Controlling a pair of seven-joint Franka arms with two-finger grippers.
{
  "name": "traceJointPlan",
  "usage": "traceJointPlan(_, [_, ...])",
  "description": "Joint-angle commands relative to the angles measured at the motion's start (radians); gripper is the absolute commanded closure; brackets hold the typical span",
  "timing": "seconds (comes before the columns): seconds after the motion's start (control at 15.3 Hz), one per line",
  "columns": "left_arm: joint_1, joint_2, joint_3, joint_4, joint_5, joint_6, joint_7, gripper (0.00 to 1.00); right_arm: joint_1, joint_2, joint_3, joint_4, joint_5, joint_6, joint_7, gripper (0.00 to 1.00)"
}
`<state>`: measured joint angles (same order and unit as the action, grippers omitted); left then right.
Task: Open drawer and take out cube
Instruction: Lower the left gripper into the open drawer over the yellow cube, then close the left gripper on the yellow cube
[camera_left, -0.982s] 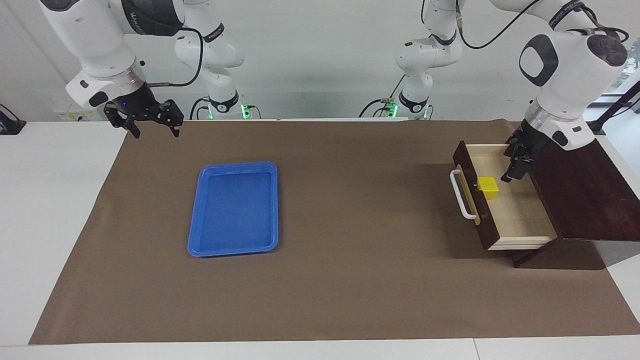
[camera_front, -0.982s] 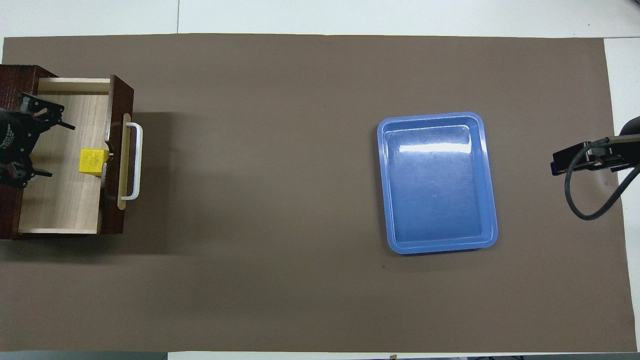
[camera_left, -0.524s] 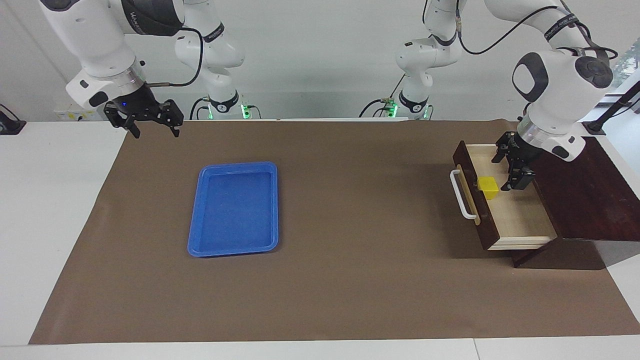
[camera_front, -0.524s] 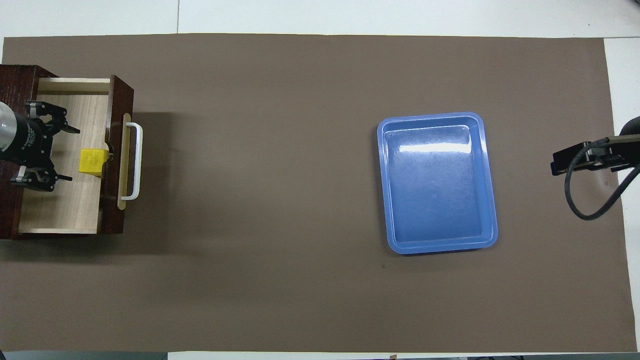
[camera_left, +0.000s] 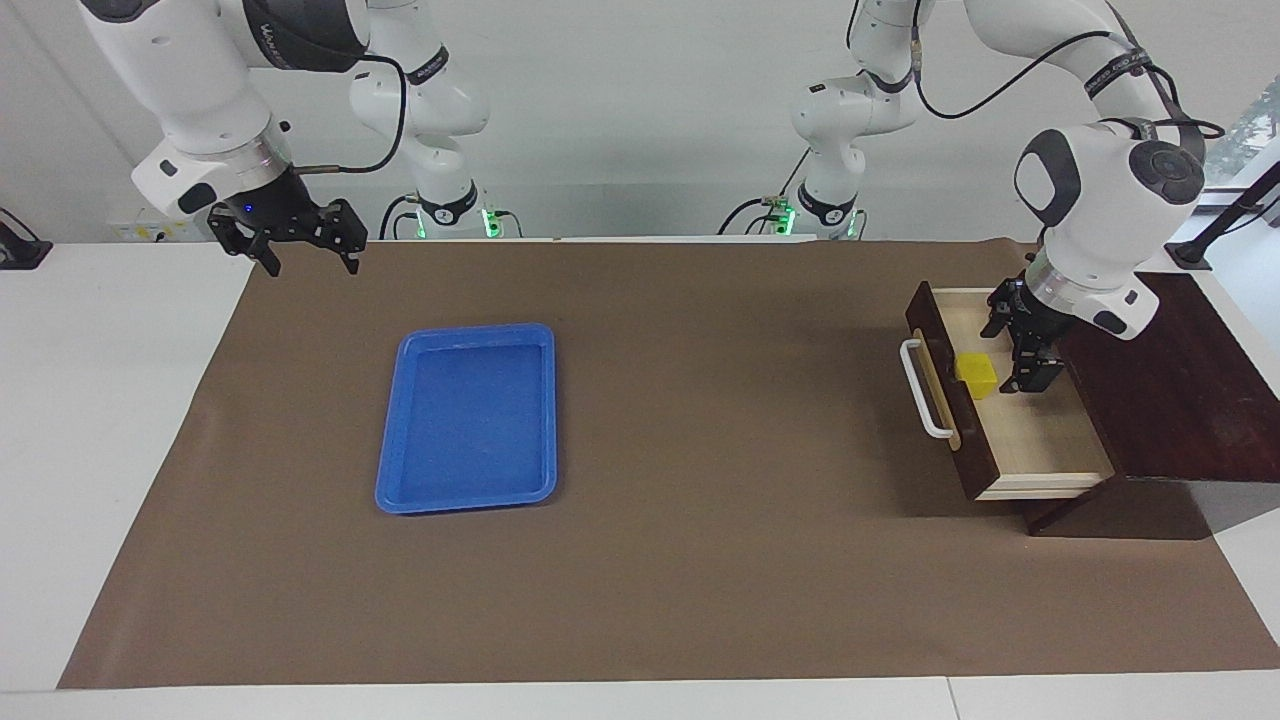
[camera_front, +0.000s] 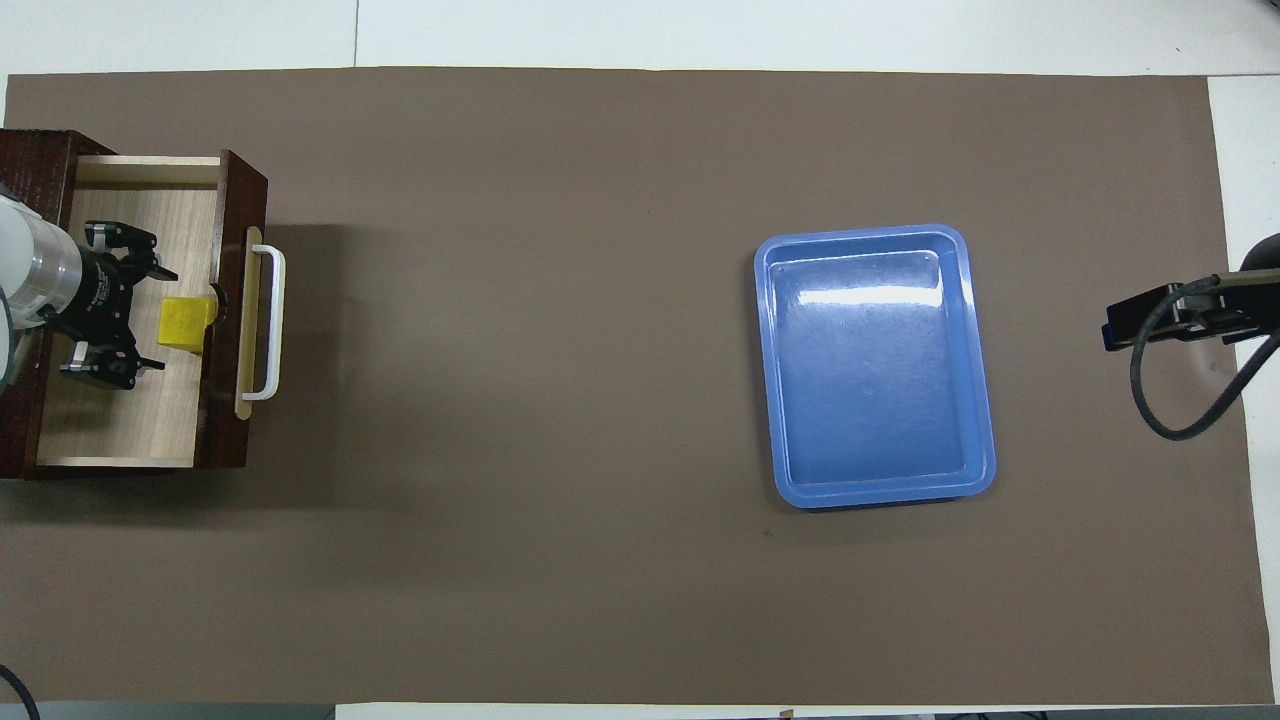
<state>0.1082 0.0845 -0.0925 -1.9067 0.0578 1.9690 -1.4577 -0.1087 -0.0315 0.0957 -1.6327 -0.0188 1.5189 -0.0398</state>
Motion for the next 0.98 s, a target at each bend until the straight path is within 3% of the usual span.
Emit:
traceJointPlan(0.0, [-0.013,-0.019,0.004,-0.044,0.02,0.034,-0.049,0.0,-0.011,-0.018,0.009,-0.018,0.016,0.007,0.017,0.0])
traceJointPlan(0.13, [-0.013,-0.019,0.004,-0.048,0.02,0.036,-0.049,0.02,-0.013,-0.018,0.007,-0.018,0.017,0.007,0.017,0.0])
traceJointPlan(0.26, [-0.013,-0.019,0.004,-0.048,0.02,0.034,-0.047,0.13,-0.011,-0.018,0.009,-0.018,0.016,0.007,0.015,0.0])
traceJointPlan(0.39, [-0.012,-0.019,0.002,-0.048,0.02,0.036,-0.044,0.42,-0.009,-0.018,0.009,-0.018,0.016,0.007,0.015,0.0])
traceJointPlan(0.46, [-0.012,-0.019,0.002,-0.048,0.02,0.034,-0.043,0.6,-0.006,-0.018,0.009,-0.018,0.016,0.007,0.015,0.0])
traceJointPlan(0.52, [-0.012,-0.019,0.002,-0.043,0.022,0.031,-0.04,0.88,-0.005,-0.018,0.009,-0.016,0.016,0.007,0.015,0.0])
traceJointPlan(0.59, [-0.012,-0.017,0.002,-0.038,0.022,0.03,-0.038,1.0,-0.005,-0.018,0.009,-0.016,0.016,0.007,0.015,0.0])
traceJointPlan(0.79, [-0.013,0.003,0.004,0.03,0.025,-0.03,-0.036,1.0,-0.005,-0.018,0.009,-0.018,0.016,0.007,0.015,0.0])
traceJointPlan(0.92, [-0.019,0.047,0.0,0.177,0.024,-0.154,-0.041,1.0,-0.005,-0.018,0.009,-0.018,0.016,0.007,0.014,0.0])
